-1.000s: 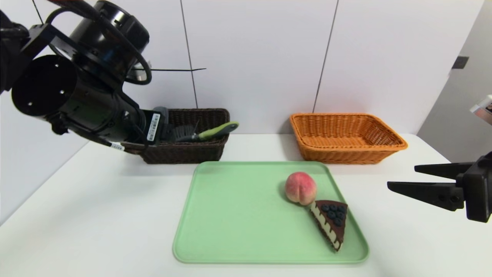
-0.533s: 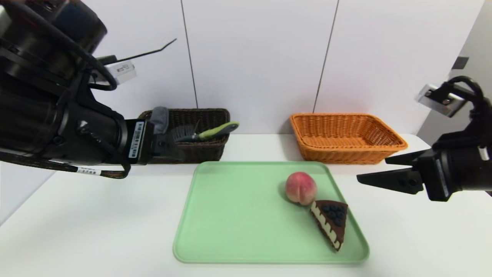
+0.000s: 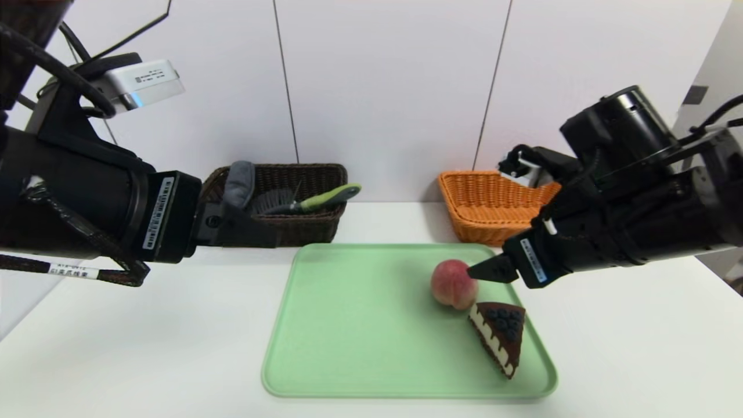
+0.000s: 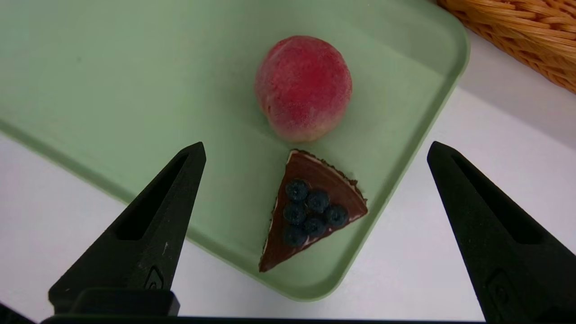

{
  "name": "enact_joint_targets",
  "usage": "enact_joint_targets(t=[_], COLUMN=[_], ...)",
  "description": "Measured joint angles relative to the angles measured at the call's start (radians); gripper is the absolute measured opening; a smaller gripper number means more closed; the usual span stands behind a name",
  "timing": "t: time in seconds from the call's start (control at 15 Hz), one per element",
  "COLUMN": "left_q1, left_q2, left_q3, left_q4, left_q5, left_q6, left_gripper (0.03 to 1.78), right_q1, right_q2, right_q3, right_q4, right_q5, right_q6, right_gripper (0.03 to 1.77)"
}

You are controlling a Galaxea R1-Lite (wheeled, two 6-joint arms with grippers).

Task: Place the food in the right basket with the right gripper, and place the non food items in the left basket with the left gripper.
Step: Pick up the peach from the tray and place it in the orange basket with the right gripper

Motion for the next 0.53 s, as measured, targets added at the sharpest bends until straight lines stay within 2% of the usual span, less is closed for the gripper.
enact_joint_targets(t=[0.2, 0.53], left_q1=[0.002, 0.003], left_q2=[-0.018, -0.029], left_q3=[0.001, 0.004], left_q4=[0.004, 0.004], left_q5=[-0.005, -0.009], left_q6=[0.094, 0.100], left_gripper=[1.69, 1.69], right_q1=[0.024, 0.037], right_q2=[0.081, 0.164], right_q3=[-0.031, -0.039], right_q4=[0.001, -0.004], right_q5=[-0.049, -0.062], right_q6=[0.069, 0.115], right_gripper=[1.70, 1.70])
